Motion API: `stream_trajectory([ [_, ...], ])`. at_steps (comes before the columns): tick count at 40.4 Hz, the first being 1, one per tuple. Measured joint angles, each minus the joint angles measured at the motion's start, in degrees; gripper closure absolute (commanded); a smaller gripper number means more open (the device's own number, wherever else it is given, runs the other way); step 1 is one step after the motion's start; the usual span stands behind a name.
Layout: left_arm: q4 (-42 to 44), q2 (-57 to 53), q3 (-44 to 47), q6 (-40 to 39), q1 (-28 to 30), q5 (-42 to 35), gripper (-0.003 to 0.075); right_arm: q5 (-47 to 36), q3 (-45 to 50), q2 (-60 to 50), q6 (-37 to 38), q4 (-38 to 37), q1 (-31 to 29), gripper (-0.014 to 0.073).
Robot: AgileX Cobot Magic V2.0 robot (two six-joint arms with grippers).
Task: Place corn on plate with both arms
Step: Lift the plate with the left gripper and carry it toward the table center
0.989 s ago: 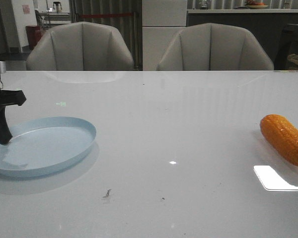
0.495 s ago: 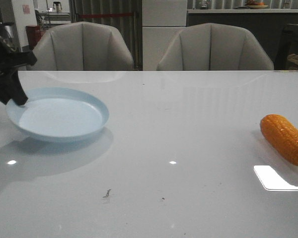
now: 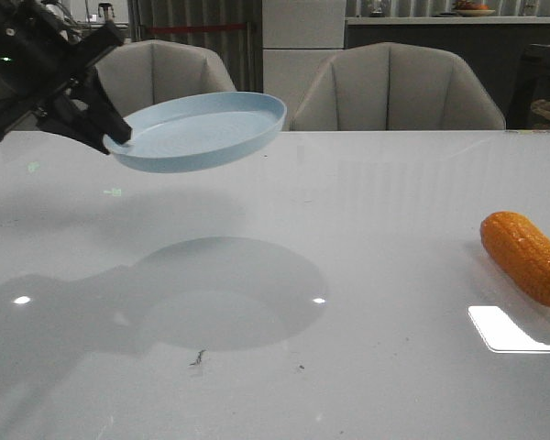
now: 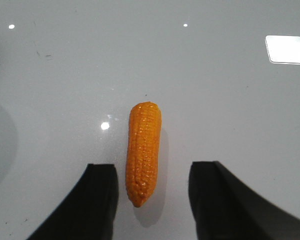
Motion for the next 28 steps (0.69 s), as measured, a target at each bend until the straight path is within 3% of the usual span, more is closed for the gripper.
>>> stream_trajectory([
  [10,1.16,4.31,0.00,0.00,-7.40,0.88,0.0627,0.00,0.00,0.00,0.00,0.00,0.00,0.0154],
  [21,9.97,8.44,-0.11,0.00,-13.75,2.23,0.0619,0.12,0.00,0.00,0.00,0.00,0.00,0.0154],
  [24,10.72,8.38,-0.11,0.00,-14.55,1.67,0.0584,0.45,0.00,0.00,0.00,0.00,0.00,0.0154],
  [28,10.82,8.38,-0.11,0.00,-15.24,0.61,0.0470,1.21,0.00,0.00,0.00,0.00,0.00,0.0154],
])
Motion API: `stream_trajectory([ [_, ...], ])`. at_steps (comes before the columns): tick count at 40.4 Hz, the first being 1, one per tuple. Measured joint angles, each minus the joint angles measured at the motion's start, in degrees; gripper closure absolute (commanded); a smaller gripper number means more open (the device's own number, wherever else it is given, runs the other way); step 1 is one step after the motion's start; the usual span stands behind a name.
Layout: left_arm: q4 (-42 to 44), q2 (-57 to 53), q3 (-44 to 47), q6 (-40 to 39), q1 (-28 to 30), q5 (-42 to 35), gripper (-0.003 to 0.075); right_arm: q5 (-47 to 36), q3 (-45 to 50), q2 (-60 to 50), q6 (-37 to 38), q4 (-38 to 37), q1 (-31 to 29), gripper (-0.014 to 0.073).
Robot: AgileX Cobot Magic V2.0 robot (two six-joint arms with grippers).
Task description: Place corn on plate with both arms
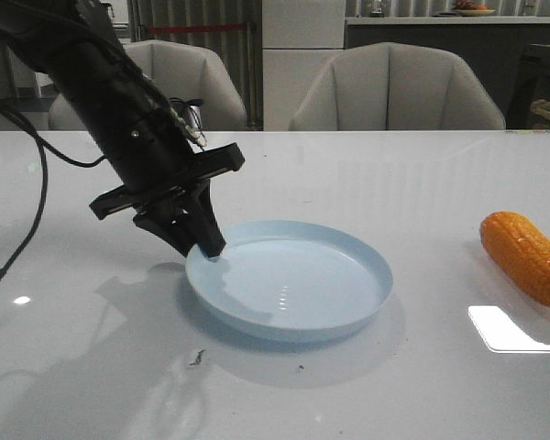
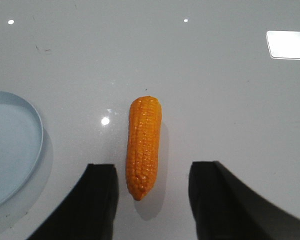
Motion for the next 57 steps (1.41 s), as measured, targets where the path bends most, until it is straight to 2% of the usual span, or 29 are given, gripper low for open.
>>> stream_trajectory([
  [4,1.12,0.00,0.00,0.00,-0.33,-0.28,0.0334,0.62,0.00,0.00,0.00,0.00,0.00,0.0154],
  [8,2.33,0.00,-0.13,0.00,-0.48,-0.43,0.0262,0.65,0.00,0.00,0.00,0.00,0.00,0.0154],
  [15,2.85,-0.26,-3.94,0.27,0.40,0.76,0.0260,0.65,0.00,0.00,0.00,0.00,0.00,0.0154],
  [20,2.94,-2.91,-9.11,2.46,3.09,1.45,0.0260,0.65,0.00,0.00,0.00,0.00,0.00,0.0154],
  [26,2.94,-9.96,-15.57,5.36,8.40,1.48,0.0260,0.55,0.00,0.00,0.00,0.00,0.00,0.0154],
  [32,3.25,-18.01,-16.57,12.71,14.32,1.85,0.0260,0.55,0.00,0.00,0.00,0.00,0.00,0.0154],
  [37,3.90,-23.81,-15.74,14.61,20.36,3.29,0.0260,0.55,0.00,0.00,0.00,0.00,0.00,0.0154],
  [42,3.90,-29.89,-8.91,14.96,26.35,1.81,0.0260,0.55,0.00,0.00,0.00,0.00,0.00,0.0154],
  [48,3.50,-38.99,6.42,15.01,33.34,-7.44,0.0260,0.64,0.00,0.00,0.00,0.00,0.00,0.0154],
  [52,2.99,-47.45,20.62,15.90,35.16,-16.16,0.0260,0.64,0.00,0.00,0.04,0.00,0.00,0.0154],
  [57,2.34,-56.76,35.76,19.39,33.85,-24.25,0.0260,0.64,0.00,0.00,0.04,0.00,0.00,0.0154],
])
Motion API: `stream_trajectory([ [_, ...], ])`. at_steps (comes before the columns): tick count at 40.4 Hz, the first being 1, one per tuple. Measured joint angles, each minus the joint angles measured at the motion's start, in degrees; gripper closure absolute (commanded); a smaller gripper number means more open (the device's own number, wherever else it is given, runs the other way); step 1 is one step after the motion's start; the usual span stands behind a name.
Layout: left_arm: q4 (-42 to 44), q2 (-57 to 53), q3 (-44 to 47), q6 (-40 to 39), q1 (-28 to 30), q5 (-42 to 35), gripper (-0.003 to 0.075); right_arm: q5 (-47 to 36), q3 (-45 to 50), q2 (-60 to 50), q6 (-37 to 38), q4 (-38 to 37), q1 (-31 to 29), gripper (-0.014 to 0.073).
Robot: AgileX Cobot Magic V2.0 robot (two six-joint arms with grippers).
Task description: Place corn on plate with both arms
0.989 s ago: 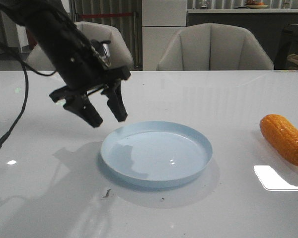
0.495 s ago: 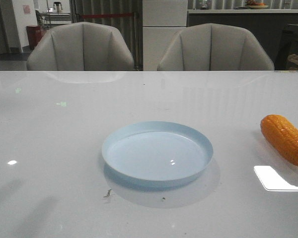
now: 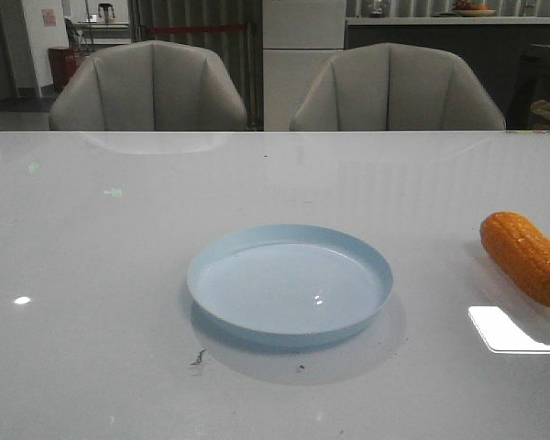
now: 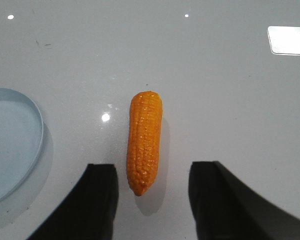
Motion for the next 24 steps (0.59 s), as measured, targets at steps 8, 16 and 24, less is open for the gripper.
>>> stream_trajectory([
  [8,-0.54,-11.35,19.17,5.77,-7.63,-10.42,0.0260,0.12,0.00,0.00,0.00,0.00,0.00,0.0154],
  [16,-0.68,-19.74,26.67,6.48,-14.61,-17.02,0.0260,0.78,0.00,0.04,0.00,0.00,0.00,0.0154],
  [24,-0.68,-21.63,27.40,6.48,-16.10,-18.50,0.0260,2.70,-2.78,4.82,0.00,0.00,0.00,0.0154],
])
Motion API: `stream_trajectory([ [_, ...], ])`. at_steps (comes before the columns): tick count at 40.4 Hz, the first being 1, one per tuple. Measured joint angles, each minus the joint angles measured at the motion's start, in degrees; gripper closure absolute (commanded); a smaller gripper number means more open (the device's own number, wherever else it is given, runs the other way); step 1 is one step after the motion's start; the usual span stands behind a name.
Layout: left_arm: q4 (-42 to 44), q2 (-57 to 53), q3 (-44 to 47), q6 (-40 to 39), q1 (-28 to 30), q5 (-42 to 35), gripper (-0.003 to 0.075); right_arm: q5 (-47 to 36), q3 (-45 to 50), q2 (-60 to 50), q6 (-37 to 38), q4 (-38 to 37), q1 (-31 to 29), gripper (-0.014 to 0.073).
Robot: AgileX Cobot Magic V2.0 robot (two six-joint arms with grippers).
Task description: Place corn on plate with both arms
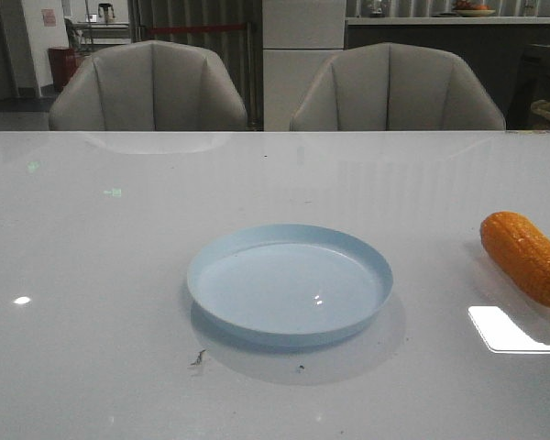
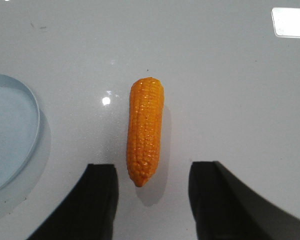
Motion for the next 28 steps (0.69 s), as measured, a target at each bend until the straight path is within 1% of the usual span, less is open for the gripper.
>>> stream_trajectory([
  [6,0.00,0.00,0.00,0.00,0.00,-0.13,0.0260,2.82,-7.47,9.17,0.00,0.00,0.00,0.0154],
  [14,0.00,0.00,0.00,0.00,0.00,-0.13,0.0260,9.60,-19.26,25.49,0.00,0.00,0.00,0.0154],
  [21,0.00,0.00,0.00,0.08,0.00,-0.13,0.0260,10.67,-26.27,36.17,0.00,0.00,0.00,0.0154],
  [28,0.00,0.00,0.00,0.08,0.00,0.13,0.0260,10.80,-29.91,43.64,0.00,0.21,0.00,0.0154],
])
